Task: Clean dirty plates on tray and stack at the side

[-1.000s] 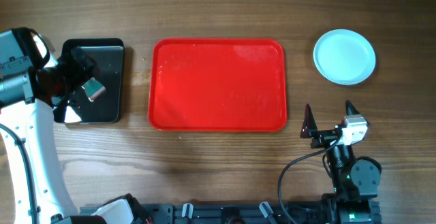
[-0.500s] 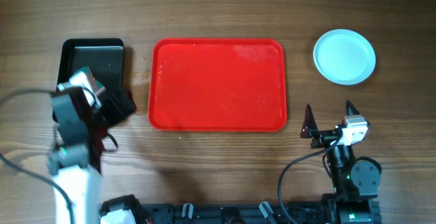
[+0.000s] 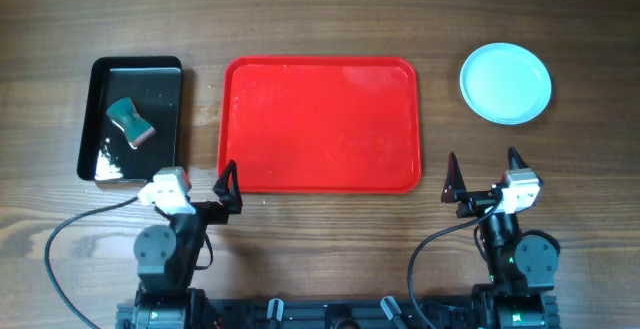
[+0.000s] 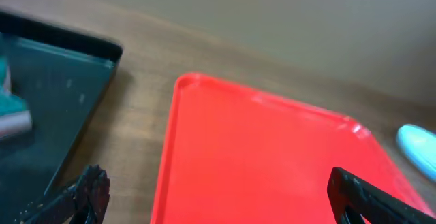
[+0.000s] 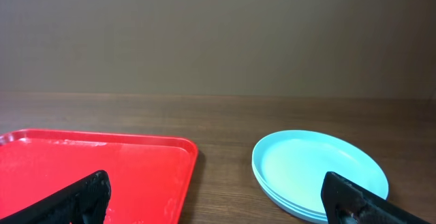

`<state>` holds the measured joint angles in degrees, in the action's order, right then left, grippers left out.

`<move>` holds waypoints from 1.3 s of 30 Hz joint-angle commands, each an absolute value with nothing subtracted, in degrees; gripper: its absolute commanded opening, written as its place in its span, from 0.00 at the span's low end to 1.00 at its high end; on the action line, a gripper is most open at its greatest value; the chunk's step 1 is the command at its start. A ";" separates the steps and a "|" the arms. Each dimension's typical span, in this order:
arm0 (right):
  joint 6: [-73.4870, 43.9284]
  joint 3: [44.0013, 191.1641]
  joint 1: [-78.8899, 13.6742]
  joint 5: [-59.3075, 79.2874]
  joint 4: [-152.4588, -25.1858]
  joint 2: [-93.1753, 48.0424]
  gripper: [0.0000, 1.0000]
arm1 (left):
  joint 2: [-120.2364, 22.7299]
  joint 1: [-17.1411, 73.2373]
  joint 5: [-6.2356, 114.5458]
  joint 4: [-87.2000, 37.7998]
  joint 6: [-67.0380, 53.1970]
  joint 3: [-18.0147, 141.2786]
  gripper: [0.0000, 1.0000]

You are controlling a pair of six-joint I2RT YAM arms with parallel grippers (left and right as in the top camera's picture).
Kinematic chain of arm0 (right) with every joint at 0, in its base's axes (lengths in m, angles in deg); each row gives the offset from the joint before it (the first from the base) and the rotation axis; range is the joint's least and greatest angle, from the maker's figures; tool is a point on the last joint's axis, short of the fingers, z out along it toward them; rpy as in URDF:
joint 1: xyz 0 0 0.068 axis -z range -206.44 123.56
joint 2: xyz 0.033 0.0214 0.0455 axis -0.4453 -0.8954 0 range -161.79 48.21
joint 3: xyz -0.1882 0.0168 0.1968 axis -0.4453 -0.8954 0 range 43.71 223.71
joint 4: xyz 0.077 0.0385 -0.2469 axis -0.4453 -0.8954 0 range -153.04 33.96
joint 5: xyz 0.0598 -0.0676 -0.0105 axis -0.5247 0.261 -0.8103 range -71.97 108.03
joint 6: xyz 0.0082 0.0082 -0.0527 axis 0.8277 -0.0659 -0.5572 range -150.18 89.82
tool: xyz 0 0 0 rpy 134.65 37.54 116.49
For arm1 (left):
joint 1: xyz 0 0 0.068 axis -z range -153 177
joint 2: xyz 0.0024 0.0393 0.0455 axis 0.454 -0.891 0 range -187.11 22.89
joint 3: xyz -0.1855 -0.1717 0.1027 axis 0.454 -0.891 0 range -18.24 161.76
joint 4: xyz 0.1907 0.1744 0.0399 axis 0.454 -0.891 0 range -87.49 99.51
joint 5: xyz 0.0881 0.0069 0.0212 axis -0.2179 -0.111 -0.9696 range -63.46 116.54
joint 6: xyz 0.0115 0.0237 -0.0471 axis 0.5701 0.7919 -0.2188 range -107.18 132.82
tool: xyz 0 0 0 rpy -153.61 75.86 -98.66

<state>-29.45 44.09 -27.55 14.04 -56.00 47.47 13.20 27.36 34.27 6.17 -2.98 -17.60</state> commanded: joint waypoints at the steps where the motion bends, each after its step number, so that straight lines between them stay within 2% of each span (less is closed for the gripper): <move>1: -30.17 44.00 -27.92 14.63 -55.94 48.00 1.00 | 19.67 28.65 31.16 5.39 -2.60 -17.93 1.00; 9: -30.14 44.00 -27.94 14.63 -55.94 48.00 1.00 | 22.75 28.65 30.20 5.36 -2.56 -17.91 1.00; 16: -30.17 44.00 -27.94 14.63 -55.94 48.00 1.00 | 22.73 26.75 23.84 5.41 -2.58 -17.91 1.00; 39: -30.14 44.00 -27.94 14.63 -55.94 48.00 1.00 | 22.73 25.33 25.37 5.39 -2.60 -17.91 1.00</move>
